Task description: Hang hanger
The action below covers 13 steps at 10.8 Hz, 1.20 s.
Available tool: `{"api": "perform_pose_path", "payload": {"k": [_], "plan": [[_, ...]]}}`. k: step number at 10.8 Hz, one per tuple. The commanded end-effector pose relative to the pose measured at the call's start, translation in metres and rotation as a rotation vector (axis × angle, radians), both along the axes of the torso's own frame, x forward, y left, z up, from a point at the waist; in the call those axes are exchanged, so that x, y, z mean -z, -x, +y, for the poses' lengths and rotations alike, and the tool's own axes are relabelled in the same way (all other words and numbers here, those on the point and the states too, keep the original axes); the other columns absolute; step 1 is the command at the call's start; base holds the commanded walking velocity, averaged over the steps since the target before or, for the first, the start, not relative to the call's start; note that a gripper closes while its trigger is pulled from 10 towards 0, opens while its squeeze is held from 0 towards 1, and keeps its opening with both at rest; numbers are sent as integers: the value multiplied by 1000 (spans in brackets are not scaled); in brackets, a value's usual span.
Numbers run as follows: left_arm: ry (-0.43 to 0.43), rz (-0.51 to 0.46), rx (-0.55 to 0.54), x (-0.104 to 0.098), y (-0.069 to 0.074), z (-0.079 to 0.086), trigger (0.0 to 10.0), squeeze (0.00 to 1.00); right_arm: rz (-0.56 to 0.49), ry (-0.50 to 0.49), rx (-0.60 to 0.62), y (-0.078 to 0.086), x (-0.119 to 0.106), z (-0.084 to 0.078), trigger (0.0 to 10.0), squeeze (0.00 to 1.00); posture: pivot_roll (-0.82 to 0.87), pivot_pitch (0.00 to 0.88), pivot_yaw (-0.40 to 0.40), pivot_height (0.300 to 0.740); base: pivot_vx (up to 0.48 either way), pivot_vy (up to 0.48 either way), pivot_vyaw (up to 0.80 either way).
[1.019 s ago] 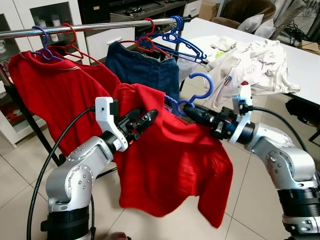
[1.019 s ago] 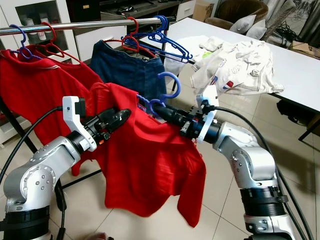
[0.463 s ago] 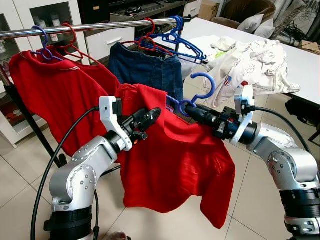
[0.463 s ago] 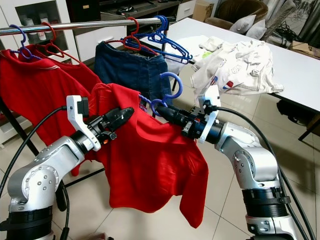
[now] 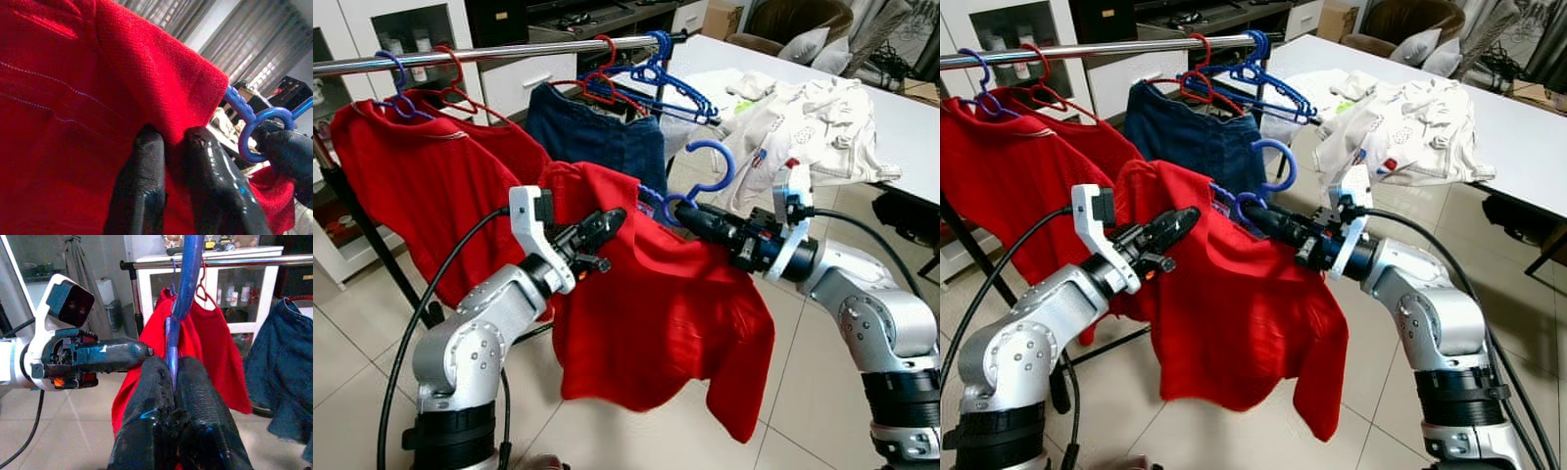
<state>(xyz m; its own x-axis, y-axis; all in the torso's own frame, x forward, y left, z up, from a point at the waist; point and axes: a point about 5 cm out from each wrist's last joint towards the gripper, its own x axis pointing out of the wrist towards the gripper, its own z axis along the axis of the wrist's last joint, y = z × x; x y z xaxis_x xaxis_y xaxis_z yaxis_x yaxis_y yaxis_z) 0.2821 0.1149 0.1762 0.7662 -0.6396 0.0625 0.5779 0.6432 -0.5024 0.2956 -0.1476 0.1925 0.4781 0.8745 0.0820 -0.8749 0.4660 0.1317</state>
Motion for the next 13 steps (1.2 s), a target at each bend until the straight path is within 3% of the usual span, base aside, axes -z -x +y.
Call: {"api": "perform_pose_path", "payload": {"k": [1,4,6,7,10,13], "plan": [[8,5,6,-1,-3,-4,0,0,-36,-4,8,1,-8,-4,0,0,79,0,-61,740,0,0,0],[13,-18,-12,-9,-8,1,0,0,-44,39,10,3,-6,-4,0,0,75,0,-66,740,0,0,0],[-62,-57,11,-17,-3,7,0,0,-50,196,24,4,9,-2,0,0,71,0,-75,740,0,0,0],[-108,-88,-8,-28,-3,16,0,0,-55,316,31,4,20,-1,0,0,75,0,-83,740,0,0,0],[-340,-117,-113,-43,-18,31,0,0,-20,513,-72,13,38,3,0,0,81,0,-89,740,0,0,0],[-434,-68,-141,-40,-24,35,0,0,-37,490,-63,15,34,0,0,0,78,0,-74,740,0,0,0]]}}
